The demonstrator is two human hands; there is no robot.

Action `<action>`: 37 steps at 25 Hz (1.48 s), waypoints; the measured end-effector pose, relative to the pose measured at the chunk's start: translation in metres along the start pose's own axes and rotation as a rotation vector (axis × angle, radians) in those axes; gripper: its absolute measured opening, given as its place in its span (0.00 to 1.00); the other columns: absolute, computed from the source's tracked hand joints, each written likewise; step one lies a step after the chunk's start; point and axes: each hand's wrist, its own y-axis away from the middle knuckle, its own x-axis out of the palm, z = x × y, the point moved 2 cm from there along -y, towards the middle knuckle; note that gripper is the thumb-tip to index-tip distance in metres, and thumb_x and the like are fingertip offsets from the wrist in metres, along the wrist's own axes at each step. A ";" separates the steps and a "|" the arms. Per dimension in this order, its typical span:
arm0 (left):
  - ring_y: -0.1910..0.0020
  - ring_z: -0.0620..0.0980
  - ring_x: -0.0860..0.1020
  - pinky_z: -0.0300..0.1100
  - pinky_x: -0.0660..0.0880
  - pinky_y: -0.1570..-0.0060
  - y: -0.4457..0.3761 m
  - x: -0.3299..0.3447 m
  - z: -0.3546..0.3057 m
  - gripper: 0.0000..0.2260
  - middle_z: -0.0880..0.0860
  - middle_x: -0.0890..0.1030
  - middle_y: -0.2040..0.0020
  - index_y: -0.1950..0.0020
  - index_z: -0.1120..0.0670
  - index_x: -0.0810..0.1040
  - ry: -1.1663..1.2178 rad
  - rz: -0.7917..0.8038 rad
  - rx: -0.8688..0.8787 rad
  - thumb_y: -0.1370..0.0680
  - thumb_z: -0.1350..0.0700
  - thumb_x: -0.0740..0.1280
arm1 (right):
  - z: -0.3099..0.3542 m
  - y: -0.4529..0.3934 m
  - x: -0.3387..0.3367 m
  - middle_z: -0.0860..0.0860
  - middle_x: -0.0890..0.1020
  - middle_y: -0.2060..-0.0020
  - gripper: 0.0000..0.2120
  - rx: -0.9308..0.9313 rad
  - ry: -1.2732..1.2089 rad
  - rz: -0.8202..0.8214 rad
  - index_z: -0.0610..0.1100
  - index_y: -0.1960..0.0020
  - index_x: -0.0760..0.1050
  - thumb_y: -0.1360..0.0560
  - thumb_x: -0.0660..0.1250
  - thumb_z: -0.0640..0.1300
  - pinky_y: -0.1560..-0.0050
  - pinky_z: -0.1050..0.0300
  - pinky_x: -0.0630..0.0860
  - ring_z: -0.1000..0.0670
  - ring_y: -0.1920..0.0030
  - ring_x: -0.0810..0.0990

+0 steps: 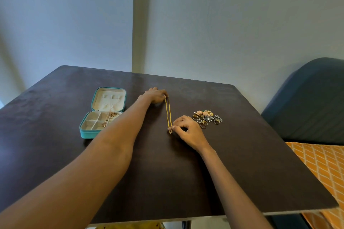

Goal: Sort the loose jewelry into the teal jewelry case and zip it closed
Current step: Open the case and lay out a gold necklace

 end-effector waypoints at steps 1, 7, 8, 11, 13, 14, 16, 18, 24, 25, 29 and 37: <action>0.30 0.61 0.63 0.54 0.60 0.32 0.000 -0.001 0.001 0.16 0.60 0.66 0.32 0.32 0.43 0.68 0.002 0.004 0.005 0.18 0.50 0.52 | 0.000 0.000 0.000 0.59 0.79 0.57 0.15 0.004 0.010 0.012 0.49 0.57 0.85 0.31 0.64 0.57 0.52 0.62 0.71 0.59 0.51 0.75; 0.29 0.61 0.61 0.55 0.60 0.32 -0.001 0.001 -0.002 0.17 0.60 0.64 0.31 0.30 0.42 0.66 -0.068 -0.012 0.012 0.18 0.49 0.52 | 0.000 0.001 -0.002 0.59 0.80 0.55 0.07 0.017 0.004 0.049 0.51 0.58 0.85 0.28 0.68 0.49 0.52 0.63 0.70 0.61 0.49 0.73; 0.29 0.61 0.61 0.55 0.60 0.32 0.000 0.001 -0.003 0.17 0.60 0.64 0.31 0.30 0.42 0.66 -0.072 -0.017 0.010 0.18 0.49 0.51 | 0.001 0.001 -0.002 0.59 0.81 0.55 0.10 0.011 0.007 0.048 0.50 0.59 0.86 0.29 0.67 0.51 0.52 0.64 0.70 0.61 0.49 0.73; 0.29 0.61 0.61 0.55 0.60 0.31 0.001 0.003 -0.002 0.17 0.59 0.64 0.30 0.29 0.41 0.65 -0.076 -0.013 0.008 0.19 0.48 0.52 | 0.001 0.002 -0.002 0.59 0.81 0.55 0.12 0.010 0.001 0.043 0.50 0.58 0.86 0.31 0.65 0.53 0.50 0.64 0.70 0.62 0.47 0.73; 0.29 0.61 0.60 0.55 0.59 0.31 0.002 0.004 0.000 0.18 0.59 0.63 0.30 0.29 0.41 0.64 -0.082 0.004 0.013 0.19 0.47 0.52 | 0.002 0.003 -0.001 0.59 0.82 0.54 0.11 0.003 0.006 0.038 0.50 0.56 0.85 0.29 0.65 0.50 0.48 0.62 0.71 0.62 0.47 0.73; 0.29 0.61 0.60 0.56 0.59 0.31 0.002 0.004 0.000 0.18 0.59 0.63 0.30 0.28 0.41 0.64 -0.082 0.016 0.015 0.19 0.47 0.52 | 0.002 0.004 -0.002 0.58 0.82 0.51 0.10 -0.004 0.018 0.039 0.50 0.54 0.85 0.28 0.65 0.49 0.46 0.61 0.70 0.62 0.46 0.73; 0.29 0.61 0.60 0.56 0.59 0.31 0.003 0.002 0.001 0.18 0.59 0.63 0.30 0.28 0.41 0.63 -0.082 0.036 0.021 0.18 0.47 0.52 | 0.001 0.007 -0.002 0.57 0.80 0.44 0.11 -0.016 0.050 0.054 0.50 0.46 0.82 0.26 0.65 0.47 0.42 0.62 0.68 0.61 0.41 0.71; 0.29 0.61 0.60 0.56 0.59 0.31 0.003 0.000 0.002 0.18 0.59 0.63 0.30 0.28 0.41 0.63 -0.084 0.046 0.027 0.18 0.47 0.52 | 0.000 0.011 -0.002 0.57 0.76 0.38 0.13 -0.012 0.092 0.098 0.51 0.41 0.80 0.25 0.65 0.47 0.39 0.63 0.64 0.61 0.37 0.67; 0.28 0.60 0.60 0.55 0.59 0.31 0.005 0.003 -0.001 0.18 0.59 0.63 0.29 0.27 0.41 0.62 -0.112 0.018 0.028 0.18 0.47 0.51 | 0.002 0.015 -0.002 0.57 0.71 0.32 0.15 -0.004 0.182 0.208 0.52 0.37 0.77 0.23 0.64 0.47 0.36 0.63 0.60 0.62 0.32 0.62; 0.29 0.61 0.60 0.55 0.59 0.30 0.005 0.002 -0.002 0.18 0.59 0.63 0.29 0.28 0.42 0.63 -0.109 0.013 0.025 0.18 0.47 0.51 | 0.002 0.015 -0.002 0.57 0.71 0.32 0.15 -0.006 0.187 0.218 0.52 0.36 0.76 0.22 0.64 0.47 0.36 0.63 0.59 0.61 0.31 0.61; 0.29 0.61 0.60 0.55 0.59 0.31 0.005 0.002 -0.004 0.18 0.59 0.63 0.30 0.28 0.42 0.63 -0.110 0.004 0.033 0.18 0.47 0.51 | -0.001 0.015 -0.003 0.57 0.72 0.32 0.15 0.000 0.183 0.229 0.53 0.36 0.76 0.22 0.63 0.48 0.37 0.62 0.59 0.60 0.30 0.61; 0.30 0.61 0.61 0.57 0.60 0.31 0.003 0.003 -0.001 0.17 0.59 0.64 0.31 0.29 0.42 0.64 -0.071 0.029 0.048 0.18 0.46 0.51 | 0.000 0.016 -0.003 0.57 0.72 0.32 0.15 0.005 0.159 0.216 0.53 0.36 0.76 0.22 0.63 0.48 0.36 0.62 0.60 0.61 0.31 0.62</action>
